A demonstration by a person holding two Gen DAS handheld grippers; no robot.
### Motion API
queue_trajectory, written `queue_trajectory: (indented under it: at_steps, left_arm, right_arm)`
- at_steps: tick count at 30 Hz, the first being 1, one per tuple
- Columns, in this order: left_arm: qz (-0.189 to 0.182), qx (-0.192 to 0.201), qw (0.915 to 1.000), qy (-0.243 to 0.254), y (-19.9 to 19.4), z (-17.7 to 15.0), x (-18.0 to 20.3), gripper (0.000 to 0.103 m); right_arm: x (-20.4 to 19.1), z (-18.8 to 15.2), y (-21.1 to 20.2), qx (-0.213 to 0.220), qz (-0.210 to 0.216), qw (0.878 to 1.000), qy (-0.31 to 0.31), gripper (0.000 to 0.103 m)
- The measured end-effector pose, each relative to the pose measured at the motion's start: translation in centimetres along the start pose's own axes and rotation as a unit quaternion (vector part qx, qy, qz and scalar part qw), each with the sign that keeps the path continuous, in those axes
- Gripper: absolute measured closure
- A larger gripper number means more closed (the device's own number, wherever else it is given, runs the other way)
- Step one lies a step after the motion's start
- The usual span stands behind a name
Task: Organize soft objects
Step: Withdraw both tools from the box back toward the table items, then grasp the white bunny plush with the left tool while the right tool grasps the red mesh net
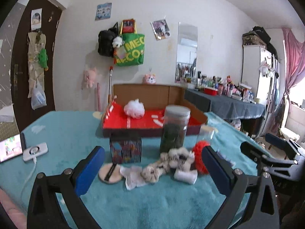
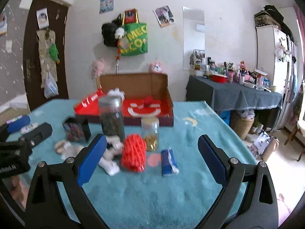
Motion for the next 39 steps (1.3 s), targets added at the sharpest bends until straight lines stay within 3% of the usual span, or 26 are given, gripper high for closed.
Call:
queue_trajectory:
  at_steps: [6, 13, 30, 33, 39]
  left_arm:
    - [0.007, -0.039, 0.9992, 0.003, 2.3, -2.9, -0.2, 0.000]
    - [0.010, -0.074, 0.9972, 0.001, 4.3, -4.7, -0.8, 0.000]
    - [0.009, -0.111, 0.9937, 0.004, 6.4, -2.6, -4.8, 0.000]
    - [-0.001, -0.109, 0.9939, 0.012, 6.6, -1.9, -5.0, 0.000]
    - [-0.073, -0.112, 0.9899, 0.049, 7.3, -0.4, -2.7, 0.002]
  right_arm:
    - [0.7, -3.5, 3.1, -0.044, 0.001, 0.999, 0.021, 0.005]
    - [1.2, -5.3, 5.3, -0.073, 0.004, 0.997, 0.038, 0.005]
    - [1.8, -3.1, 7.7, -0.096, 0.033, 0.993, 0.058, 0.005]
    - [1.9, -2.4, 8.3, -0.098, 0.039, 0.993, 0.059, 0.005]
    - [2.0, -1.2, 9.6, -0.110, 0.097, 0.988, 0.051, 0.005]
Point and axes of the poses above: each gripper's, at about its wrist camera, not at the fingertips, and y roughly the way its jaws point, x to its right, z to its top, the point moved 2 cm from there along y, roughly the way its jaws point, and after that the axes turned 7 degrees about z, right-handed, at the moved point
